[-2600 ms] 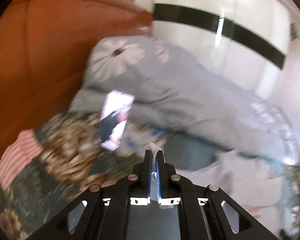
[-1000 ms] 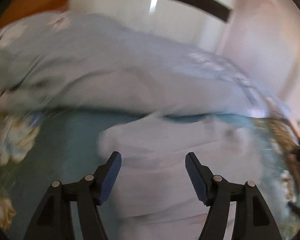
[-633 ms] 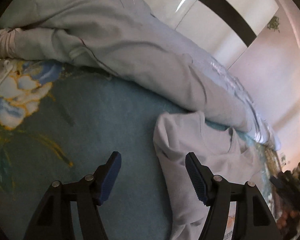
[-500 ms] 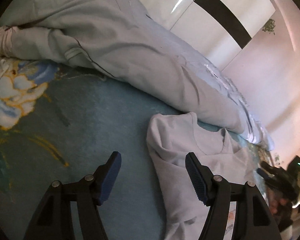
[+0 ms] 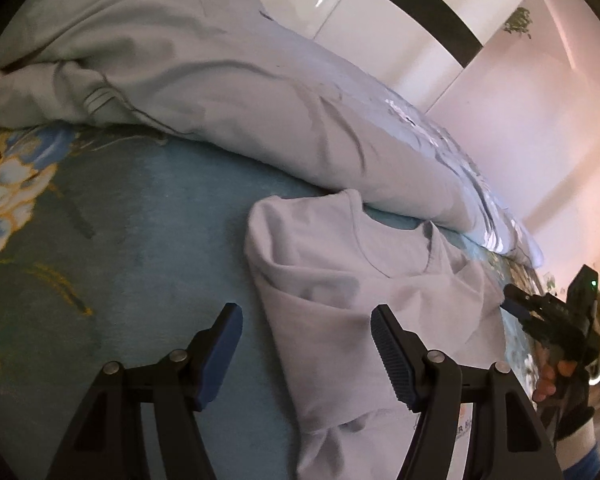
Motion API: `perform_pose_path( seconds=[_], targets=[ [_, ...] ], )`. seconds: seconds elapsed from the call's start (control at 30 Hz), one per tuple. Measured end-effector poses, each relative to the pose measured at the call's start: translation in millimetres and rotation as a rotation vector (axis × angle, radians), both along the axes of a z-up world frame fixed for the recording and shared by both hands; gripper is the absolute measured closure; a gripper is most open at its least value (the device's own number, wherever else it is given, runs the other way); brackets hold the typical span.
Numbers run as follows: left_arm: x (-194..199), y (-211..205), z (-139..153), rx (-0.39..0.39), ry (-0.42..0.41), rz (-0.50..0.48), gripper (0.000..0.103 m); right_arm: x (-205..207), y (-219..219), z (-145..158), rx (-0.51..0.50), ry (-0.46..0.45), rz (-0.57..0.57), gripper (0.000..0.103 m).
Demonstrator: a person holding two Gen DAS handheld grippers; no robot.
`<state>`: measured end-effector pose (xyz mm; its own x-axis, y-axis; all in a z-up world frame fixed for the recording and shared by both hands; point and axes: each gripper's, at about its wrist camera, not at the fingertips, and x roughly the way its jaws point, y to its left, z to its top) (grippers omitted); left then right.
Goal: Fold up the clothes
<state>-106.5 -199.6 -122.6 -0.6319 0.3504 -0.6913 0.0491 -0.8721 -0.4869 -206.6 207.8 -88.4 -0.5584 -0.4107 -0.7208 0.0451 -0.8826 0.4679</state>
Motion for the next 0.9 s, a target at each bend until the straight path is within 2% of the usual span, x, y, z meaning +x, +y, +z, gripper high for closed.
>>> perform_pose_path(
  seconds=[0.2, 0.27, 0.4, 0.5, 0.63, 0.77, 0.9],
  targets=[
    [-3.5, 2.3, -7.3, -0.014, -0.019, -0.002, 0.032, -9.7, -1.8, -4.9, -0.006, -0.032, -0.011, 0.081],
    [-2.8, -1.3, -8.0, -0.008, -0.017, 0.007, 0.032, -13.7, -4.1, -7.8, 0.008, -0.053, -0.014, 0.095],
    [-1.0, -8.5, -6.7, 0.005, -0.013, 0.029, 0.032, -9.4, -9.8, -1.7, 0.023, -0.036, 0.007, 0.098],
    [-1.7, -11.3, -7.8, 0.010, -0.016, 0.040, 0.032, 10.5, -6.4, 23.5, -0.004, 0.047, -0.002, 0.098],
    [-3.4, -13.1, -9.2, -0.007, -0.019, 0.055, 0.032, 43.7, 8.4, 39.8, 0.003, 0.120, -0.027, 0.098],
    [-8.2, -12.4, -12.6, -0.032, -0.023, 0.055, 0.032, 42.9, 21.2, 7.6, -0.030, 0.006, -0.051, 0.098],
    [-10.3, -17.3, -11.6, 0.007, -0.029, 0.061, 0.033, 39.1, 26.4, -19.3, -0.055, -0.077, -0.052, 0.098]
  ],
)
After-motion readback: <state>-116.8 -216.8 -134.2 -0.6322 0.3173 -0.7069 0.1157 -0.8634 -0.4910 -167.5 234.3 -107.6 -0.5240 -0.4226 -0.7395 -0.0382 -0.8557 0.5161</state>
